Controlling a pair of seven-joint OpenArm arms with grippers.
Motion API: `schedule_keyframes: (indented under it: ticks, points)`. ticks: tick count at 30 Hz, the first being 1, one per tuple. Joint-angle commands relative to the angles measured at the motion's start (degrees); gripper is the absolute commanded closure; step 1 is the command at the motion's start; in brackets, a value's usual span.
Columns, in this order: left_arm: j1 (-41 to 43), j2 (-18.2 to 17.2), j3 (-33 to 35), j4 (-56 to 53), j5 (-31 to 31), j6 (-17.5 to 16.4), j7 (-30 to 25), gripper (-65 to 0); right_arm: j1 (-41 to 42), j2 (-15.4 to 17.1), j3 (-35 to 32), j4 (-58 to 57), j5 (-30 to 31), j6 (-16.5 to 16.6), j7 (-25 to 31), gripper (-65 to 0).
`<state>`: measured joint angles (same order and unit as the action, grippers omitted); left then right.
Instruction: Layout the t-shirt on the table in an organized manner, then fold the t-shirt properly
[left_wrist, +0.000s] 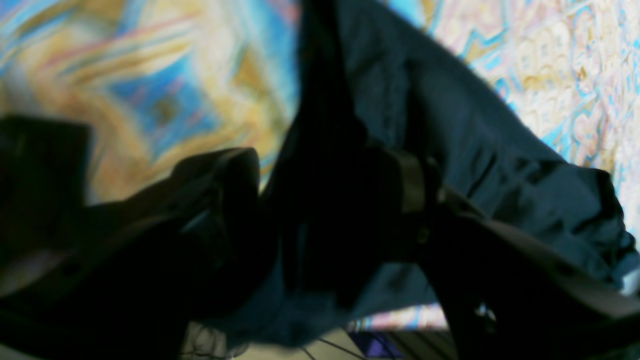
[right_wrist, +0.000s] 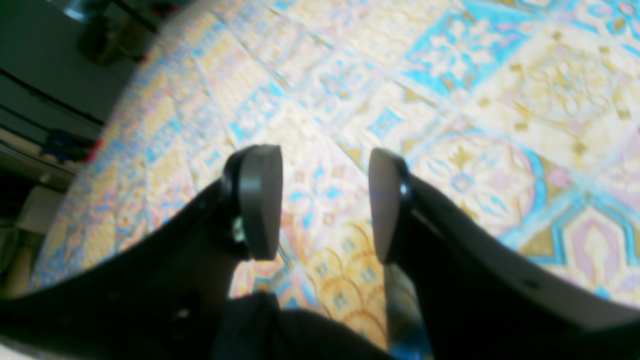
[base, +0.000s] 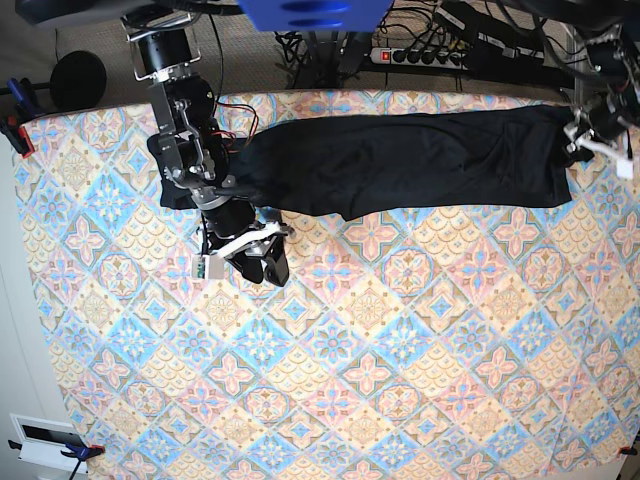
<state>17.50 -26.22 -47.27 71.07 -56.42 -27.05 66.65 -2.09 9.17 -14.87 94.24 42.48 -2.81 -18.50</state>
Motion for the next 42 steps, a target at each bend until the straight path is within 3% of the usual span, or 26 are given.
schedule_keyframes:
  ticks: [1, 5, 13, 23, 26, 34, 42]
  points:
    - [1.45, -2.13, -0.08, 0.45, -0.68, -0.51, 1.35, -35.4, 0.99, -0.16, 0.15, 0.23, 0.38, 0.83, 1.32, -26.2]
    - [4.09, -3.19, 0.19, 0.45, -4.81, -1.83, 1.35, -36.6, 0.99, -0.25, 0.15, -1.18, 0.38, 0.83, 1.32, -26.2]
    - [3.47, -3.28, 0.28, 0.45, -4.98, -2.01, 1.08, -44.3, 0.99, -0.25, 0.15, -1.44, 0.38, 0.83, 1.32, -26.2]
    - [-0.75, -3.80, 0.19, 0.45, 2.58, -1.92, -2.26, -44.5, 0.99, -0.25, 0.15, -1.44, 0.38, 0.83, 1.32, -26.2]
    - [-1.72, -2.05, 0.28, 0.45, 4.51, -1.92, -2.78, -44.5, 0.99, -0.25, 0.15, -1.44, 0.38, 0.83, 1.32, -26.2]
    - [-1.98, 1.03, 4.14, 0.45, 4.60, -1.92, -2.70, -44.8, 0.99, -0.25, 0.15, -1.44, 0.38, 0.83, 1.32, -26.2]
    - [-0.93, 0.68, 4.23, 0.45, 4.60, -3.06, -2.61, -44.8, 0.99, -0.25, 0.15, -1.44, 0.38, 0.83, 1.40, -26.2]
